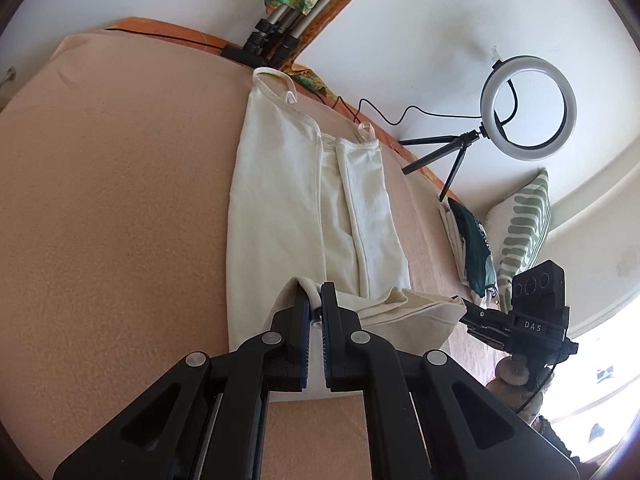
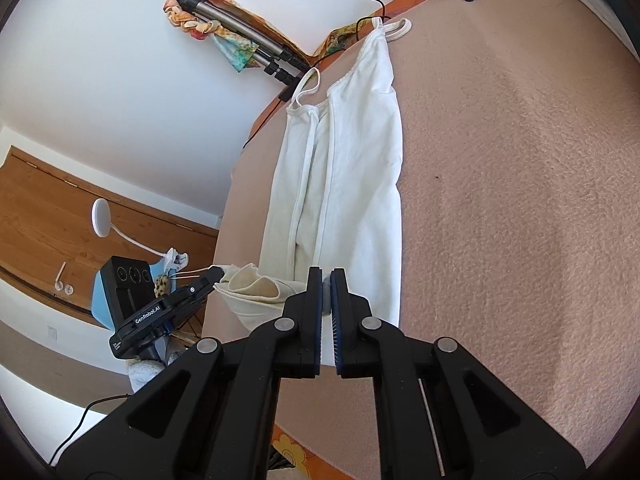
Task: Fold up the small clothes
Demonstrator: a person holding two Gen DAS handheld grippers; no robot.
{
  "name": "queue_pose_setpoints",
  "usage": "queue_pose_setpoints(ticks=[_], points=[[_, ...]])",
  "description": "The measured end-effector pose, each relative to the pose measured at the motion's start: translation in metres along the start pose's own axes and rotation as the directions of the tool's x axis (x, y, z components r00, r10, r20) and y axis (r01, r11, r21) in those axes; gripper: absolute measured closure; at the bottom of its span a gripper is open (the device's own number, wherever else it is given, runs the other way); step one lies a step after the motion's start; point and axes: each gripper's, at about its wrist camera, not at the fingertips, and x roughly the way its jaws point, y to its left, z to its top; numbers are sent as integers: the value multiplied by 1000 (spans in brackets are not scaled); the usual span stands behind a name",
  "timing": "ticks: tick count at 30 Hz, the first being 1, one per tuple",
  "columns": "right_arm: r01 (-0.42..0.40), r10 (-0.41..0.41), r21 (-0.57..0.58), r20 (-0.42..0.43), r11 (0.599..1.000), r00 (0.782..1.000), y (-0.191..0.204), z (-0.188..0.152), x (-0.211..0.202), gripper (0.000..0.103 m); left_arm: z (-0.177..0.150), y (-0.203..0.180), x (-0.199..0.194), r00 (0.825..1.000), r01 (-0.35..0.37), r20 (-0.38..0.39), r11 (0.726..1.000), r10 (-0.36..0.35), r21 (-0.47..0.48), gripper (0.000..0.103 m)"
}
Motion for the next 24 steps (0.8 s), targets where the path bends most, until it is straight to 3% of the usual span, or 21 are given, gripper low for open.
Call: queue_pose_setpoints(ticks=[7, 12, 17, 19, 21, 24], points=[[54, -54, 19, -6, 998, 999, -9, 16, 17, 97, 9, 3, 16, 1000, -27, -8, 1000, 27, 4, 99], [49, -49, 35, -11, 998, 999, -14, 25, 24, 97, 10, 5, 22, 999, -44, -11, 999, 44, 1, 99], [99, -99, 4, -8, 995, 995, -10, 30, 25, 97, 13, 4, 20, 995, -103, 0, 994, 103, 25, 95], [125, -125, -18, 2, 992, 992, -8, 33, 23, 90, 14, -1, 12, 989, -147, 35, 988, 146, 50, 88], [161, -159, -53, 35, 986, 987, -2, 33, 16, 78, 13, -7, 4, 984, -169, 74, 982, 163, 84, 88], [183, -175, -143, 70, 973, 982, 16, 28, 8, 76, 7, -21, -5, 983, -165, 106, 975, 150, 151, 88]])
